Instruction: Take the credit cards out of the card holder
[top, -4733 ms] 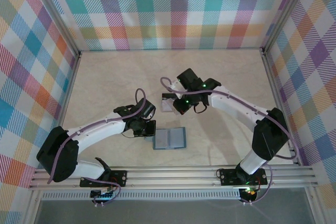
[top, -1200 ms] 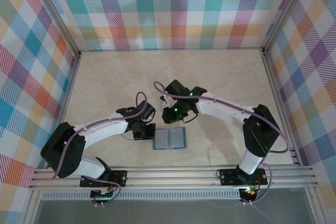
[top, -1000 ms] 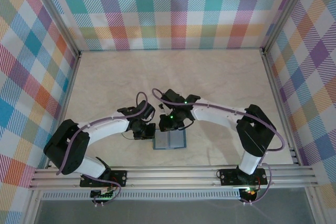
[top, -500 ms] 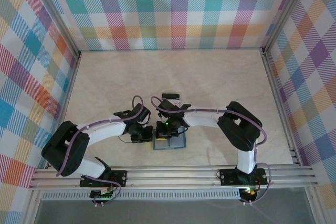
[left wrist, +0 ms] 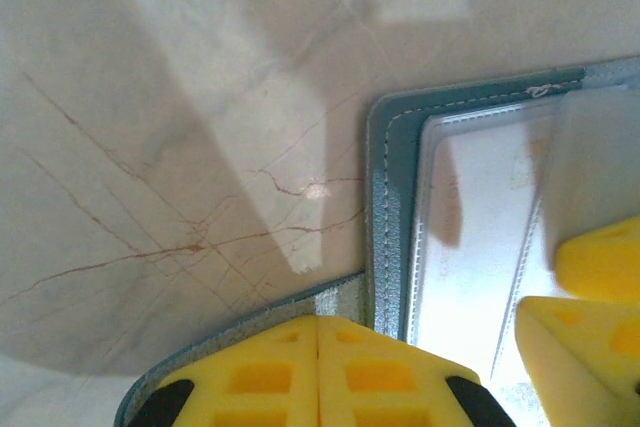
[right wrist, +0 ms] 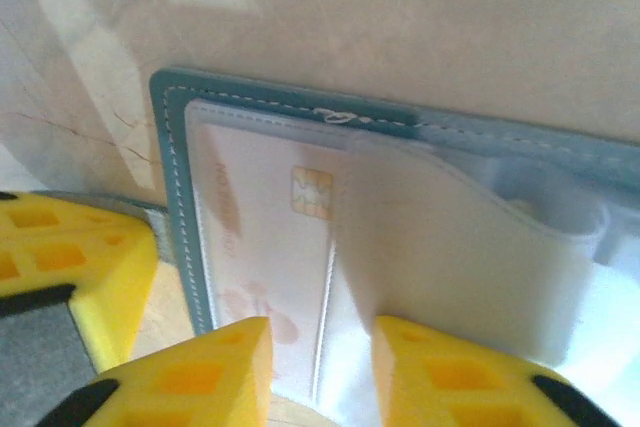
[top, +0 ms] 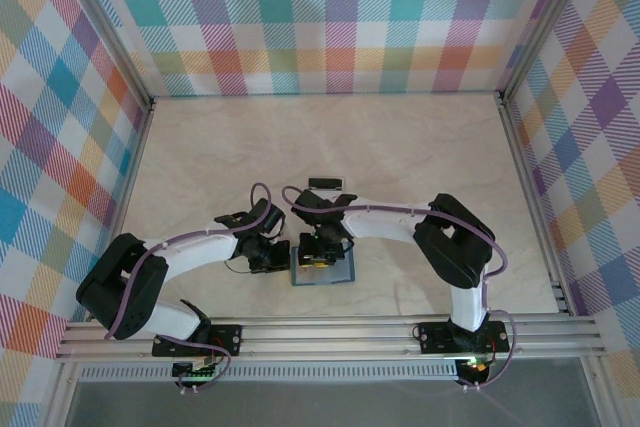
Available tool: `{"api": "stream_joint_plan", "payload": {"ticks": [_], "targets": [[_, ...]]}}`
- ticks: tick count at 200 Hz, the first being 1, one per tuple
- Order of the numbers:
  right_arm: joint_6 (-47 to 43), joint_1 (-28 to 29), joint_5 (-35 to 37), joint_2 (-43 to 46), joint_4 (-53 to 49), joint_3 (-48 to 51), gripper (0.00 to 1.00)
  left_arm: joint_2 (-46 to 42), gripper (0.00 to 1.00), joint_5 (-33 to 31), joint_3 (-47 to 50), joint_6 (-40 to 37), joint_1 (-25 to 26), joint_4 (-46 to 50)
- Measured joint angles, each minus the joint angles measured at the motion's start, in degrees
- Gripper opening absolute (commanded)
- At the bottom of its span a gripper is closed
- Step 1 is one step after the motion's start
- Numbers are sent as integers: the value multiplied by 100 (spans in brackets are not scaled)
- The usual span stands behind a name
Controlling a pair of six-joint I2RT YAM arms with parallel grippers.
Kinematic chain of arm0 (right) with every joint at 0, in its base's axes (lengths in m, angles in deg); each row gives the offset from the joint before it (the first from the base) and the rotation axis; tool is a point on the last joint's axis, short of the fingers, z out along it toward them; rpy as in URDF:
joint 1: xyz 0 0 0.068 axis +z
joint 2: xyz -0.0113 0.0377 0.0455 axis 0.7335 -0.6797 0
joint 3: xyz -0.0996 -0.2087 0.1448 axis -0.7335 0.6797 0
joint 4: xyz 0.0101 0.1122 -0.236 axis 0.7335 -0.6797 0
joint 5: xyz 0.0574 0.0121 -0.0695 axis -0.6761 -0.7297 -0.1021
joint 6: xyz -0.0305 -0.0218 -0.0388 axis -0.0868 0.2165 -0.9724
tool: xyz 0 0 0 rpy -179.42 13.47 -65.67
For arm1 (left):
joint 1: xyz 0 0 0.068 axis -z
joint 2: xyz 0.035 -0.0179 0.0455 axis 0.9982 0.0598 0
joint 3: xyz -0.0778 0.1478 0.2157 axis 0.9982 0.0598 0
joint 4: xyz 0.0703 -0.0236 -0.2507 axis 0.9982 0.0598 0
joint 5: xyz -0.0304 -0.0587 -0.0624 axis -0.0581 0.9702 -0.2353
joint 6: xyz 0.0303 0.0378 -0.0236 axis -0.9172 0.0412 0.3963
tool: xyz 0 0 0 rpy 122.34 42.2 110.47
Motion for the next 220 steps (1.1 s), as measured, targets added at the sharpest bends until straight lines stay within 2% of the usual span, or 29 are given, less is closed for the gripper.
{"api": "stream_joint_plan", "payload": {"ticks": [45,96,163,220], "targets": [[-275,175,684,-127,-898,-577,63,-17,8,-2,22,0,0,-35],[-415,203,1084,-210,-1403,-730,73,-15,8,-2,22,-2,0,-35],[-409,205,1513,-201,-1753,-713,74,-24,8,-20,20,-11,0,-11],[-448,92,1652,116,-1770,-199,76,-39,9,-66,-63,-66,0,295]]}}
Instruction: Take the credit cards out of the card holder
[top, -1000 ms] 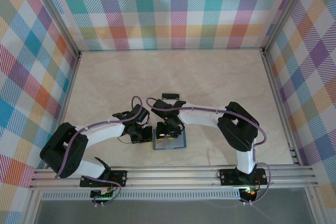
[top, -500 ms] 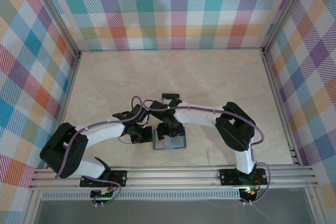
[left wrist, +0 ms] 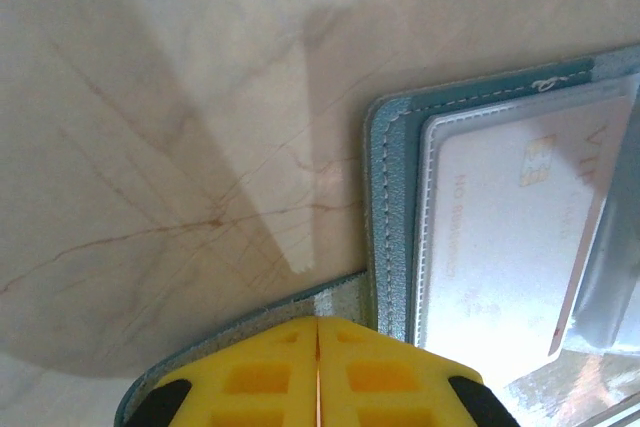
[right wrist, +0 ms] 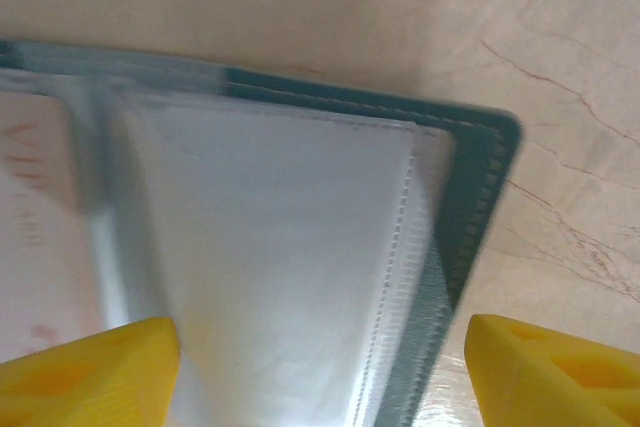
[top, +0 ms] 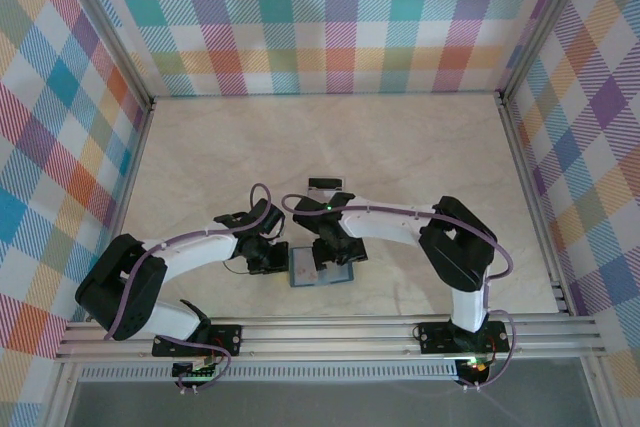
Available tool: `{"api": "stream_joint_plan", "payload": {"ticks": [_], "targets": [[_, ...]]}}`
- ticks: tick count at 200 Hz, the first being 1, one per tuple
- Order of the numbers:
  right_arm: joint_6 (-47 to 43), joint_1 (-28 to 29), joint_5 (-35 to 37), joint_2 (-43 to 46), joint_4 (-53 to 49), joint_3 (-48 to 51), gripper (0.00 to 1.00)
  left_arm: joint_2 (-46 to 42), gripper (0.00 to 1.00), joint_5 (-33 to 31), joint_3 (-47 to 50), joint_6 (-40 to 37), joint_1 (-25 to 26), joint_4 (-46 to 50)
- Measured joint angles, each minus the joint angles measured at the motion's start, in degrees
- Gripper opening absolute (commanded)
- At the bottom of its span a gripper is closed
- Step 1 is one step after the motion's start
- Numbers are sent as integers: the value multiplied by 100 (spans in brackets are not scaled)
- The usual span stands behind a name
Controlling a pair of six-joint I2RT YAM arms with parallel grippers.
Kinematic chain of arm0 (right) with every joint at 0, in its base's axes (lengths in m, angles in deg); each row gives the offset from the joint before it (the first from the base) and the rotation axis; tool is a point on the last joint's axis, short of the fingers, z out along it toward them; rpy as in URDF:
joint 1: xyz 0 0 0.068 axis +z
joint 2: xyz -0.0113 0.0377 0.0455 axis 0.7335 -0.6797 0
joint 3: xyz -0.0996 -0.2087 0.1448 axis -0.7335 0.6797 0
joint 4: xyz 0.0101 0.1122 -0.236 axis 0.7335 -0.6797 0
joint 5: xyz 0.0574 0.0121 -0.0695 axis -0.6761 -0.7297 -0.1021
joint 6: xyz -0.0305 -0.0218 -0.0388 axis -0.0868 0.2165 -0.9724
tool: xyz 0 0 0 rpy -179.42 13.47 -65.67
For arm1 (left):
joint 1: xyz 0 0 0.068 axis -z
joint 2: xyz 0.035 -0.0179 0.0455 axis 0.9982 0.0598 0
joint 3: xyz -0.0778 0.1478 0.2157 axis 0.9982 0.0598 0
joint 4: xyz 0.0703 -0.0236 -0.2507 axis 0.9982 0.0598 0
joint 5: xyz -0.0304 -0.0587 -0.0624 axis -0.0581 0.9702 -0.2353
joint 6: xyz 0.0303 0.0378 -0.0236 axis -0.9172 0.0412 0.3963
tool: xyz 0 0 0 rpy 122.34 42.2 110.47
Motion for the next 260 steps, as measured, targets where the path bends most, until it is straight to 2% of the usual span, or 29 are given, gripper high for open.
{"api": "stream_joint_plan", "payload": {"ticks": [47,118,160,187,206,220,260], "targets": [[-79,-46,-22,0,90,197,70,0,10,-107,-254,-87,0,472],[-155,-46,-157,389,280,407,73,-11,11,-107,-675,-76,46,780],[-221,-46,-387,680,315,365,70,26,9,-101,-822,-13,116,767],[-221,-46,-651,800,439,297,61,155,6,-85,-822,116,151,669],[-186,-48,-951,903,704,297,45,284,4,-44,-822,160,208,544],[-157,-74,-1209,898,951,297,37,387,4,-42,-822,197,262,494],[-11,-90,-1882,680,1615,310,27,562,3,-59,-824,199,350,509]]}}
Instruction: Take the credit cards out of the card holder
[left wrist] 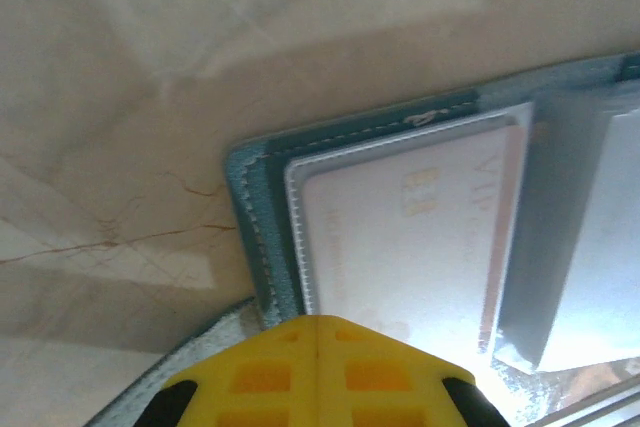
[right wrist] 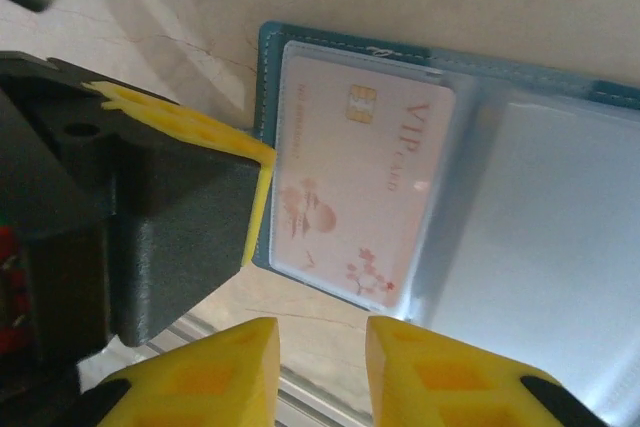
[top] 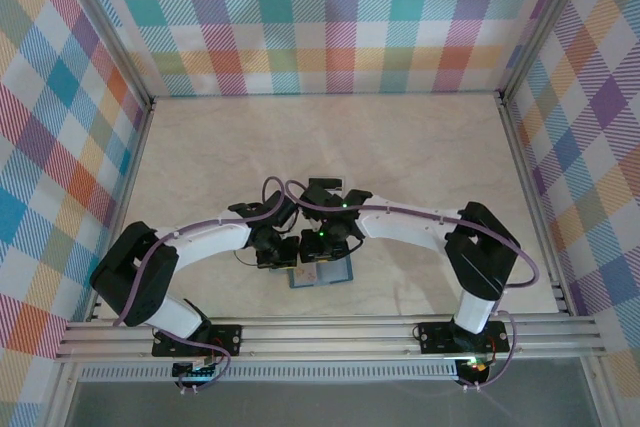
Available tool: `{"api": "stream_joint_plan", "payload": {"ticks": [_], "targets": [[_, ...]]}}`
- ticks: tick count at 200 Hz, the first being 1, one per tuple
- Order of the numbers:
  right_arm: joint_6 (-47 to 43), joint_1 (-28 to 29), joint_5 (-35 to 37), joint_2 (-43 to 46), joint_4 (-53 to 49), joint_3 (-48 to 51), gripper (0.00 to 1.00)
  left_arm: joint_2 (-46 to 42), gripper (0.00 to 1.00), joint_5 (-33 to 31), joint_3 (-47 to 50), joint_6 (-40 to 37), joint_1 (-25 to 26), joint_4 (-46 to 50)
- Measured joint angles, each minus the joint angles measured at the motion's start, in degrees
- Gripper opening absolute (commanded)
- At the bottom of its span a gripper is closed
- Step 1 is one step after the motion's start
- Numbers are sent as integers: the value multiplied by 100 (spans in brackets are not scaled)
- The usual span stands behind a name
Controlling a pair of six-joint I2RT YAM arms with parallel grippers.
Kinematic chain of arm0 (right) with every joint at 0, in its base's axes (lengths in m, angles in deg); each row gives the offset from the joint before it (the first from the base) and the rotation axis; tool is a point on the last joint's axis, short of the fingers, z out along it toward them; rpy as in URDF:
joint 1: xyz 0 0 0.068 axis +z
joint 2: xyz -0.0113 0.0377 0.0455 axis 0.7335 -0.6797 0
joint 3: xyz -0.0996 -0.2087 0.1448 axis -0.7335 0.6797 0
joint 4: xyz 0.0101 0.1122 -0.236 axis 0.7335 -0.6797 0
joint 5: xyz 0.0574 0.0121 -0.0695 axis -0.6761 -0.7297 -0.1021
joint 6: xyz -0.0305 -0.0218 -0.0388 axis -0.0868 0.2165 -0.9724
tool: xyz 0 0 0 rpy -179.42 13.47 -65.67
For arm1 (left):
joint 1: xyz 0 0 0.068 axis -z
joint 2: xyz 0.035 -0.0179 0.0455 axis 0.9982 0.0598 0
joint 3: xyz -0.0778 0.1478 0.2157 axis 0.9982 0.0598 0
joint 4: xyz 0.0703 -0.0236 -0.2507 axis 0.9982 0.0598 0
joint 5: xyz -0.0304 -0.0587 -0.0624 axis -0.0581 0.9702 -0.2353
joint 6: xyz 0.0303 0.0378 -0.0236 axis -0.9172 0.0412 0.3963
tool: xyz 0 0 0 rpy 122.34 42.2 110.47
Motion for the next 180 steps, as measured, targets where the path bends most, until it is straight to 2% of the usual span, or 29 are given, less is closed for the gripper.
{"api": "stream_joint_plan", "payload": {"ticks": [59,116,130,150,180], "targets": [[232,-131,-271,-306,719,518,22,90,3,-4,17,22,42,-136],[295,-203,-310,-553,1003,566,17,74,2,-92,50,22,66,-146],[293,-203,-308,-573,1005,566,20,72,2,-94,52,22,66,-144],[295,-203,-306,-573,1019,566,33,50,2,-96,68,22,66,-144],[247,-203,-243,-573,999,549,37,-26,2,-160,127,37,66,-127]]}}
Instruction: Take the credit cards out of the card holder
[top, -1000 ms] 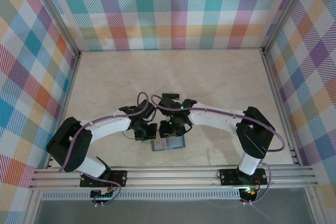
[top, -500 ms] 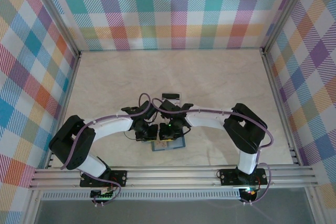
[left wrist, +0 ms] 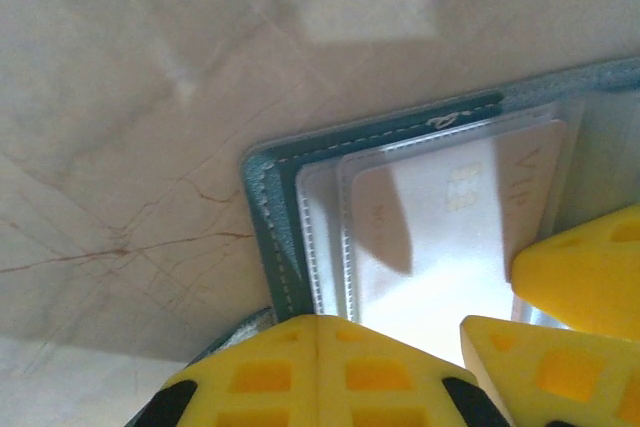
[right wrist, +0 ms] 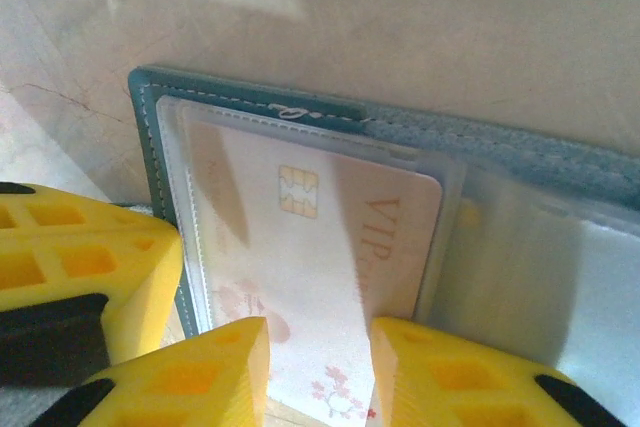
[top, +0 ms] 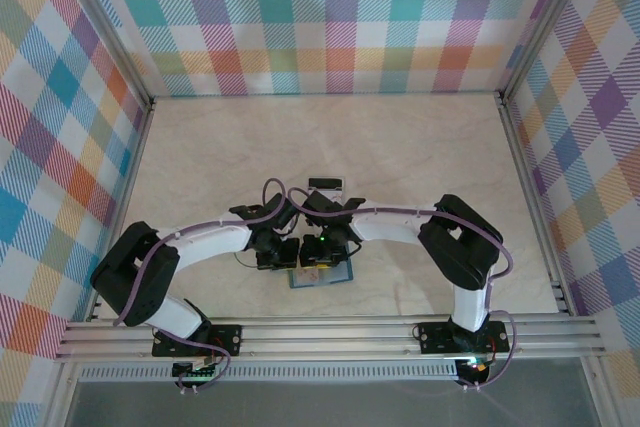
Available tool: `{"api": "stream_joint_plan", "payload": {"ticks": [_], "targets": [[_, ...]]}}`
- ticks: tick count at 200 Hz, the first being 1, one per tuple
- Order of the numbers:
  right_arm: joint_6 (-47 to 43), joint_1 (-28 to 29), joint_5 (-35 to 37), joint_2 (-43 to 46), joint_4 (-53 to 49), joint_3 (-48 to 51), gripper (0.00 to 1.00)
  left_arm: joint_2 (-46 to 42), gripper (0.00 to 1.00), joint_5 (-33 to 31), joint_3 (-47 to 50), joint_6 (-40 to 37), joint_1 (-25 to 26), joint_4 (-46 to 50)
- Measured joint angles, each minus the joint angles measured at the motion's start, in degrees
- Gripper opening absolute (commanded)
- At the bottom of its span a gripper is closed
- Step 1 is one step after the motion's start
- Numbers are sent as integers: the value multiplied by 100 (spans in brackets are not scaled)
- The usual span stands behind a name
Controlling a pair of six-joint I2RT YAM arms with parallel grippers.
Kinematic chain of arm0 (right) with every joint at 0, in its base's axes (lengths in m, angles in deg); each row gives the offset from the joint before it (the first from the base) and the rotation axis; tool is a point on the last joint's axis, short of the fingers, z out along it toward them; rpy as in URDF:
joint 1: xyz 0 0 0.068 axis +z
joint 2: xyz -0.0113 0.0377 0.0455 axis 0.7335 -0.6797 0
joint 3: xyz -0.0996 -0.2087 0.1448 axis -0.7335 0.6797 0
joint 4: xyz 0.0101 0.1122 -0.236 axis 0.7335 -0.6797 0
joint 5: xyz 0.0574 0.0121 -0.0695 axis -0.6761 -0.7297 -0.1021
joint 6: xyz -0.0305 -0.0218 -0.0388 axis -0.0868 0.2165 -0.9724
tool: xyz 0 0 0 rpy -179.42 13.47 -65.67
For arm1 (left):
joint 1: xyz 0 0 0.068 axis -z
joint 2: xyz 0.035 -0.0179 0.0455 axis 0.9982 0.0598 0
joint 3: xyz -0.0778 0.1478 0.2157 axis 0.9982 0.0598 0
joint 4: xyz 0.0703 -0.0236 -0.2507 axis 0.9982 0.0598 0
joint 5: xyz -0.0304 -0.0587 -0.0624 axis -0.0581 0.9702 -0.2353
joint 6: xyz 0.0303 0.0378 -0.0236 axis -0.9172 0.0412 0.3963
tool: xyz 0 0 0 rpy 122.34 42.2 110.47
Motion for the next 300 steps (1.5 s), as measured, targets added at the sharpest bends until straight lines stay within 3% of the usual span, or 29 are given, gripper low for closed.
{"api": "stream_joint_plan", "payload": {"ticks": [86,128,155,177,208,226,258,300], "targets": [[0,0,197,223,-192,2,45,-101,2,-70,26,4,28,208],[-2,0,234,367,-214,20,33,-382,1,-39,9,114,33,254],[-22,0,330,369,-234,57,22,-372,0,190,4,286,35,-81],[-31,-15,420,369,-284,90,18,-216,0,352,4,393,37,-369],[-26,-17,509,369,-319,94,17,-52,0,518,7,481,39,-616],[-28,-22,546,369,-321,94,24,7,0,595,7,507,44,-741],[-46,-48,555,369,-284,120,26,177,0,573,11,544,44,-765],[-46,-55,468,367,-96,223,19,249,0,564,11,540,44,-772]]}}
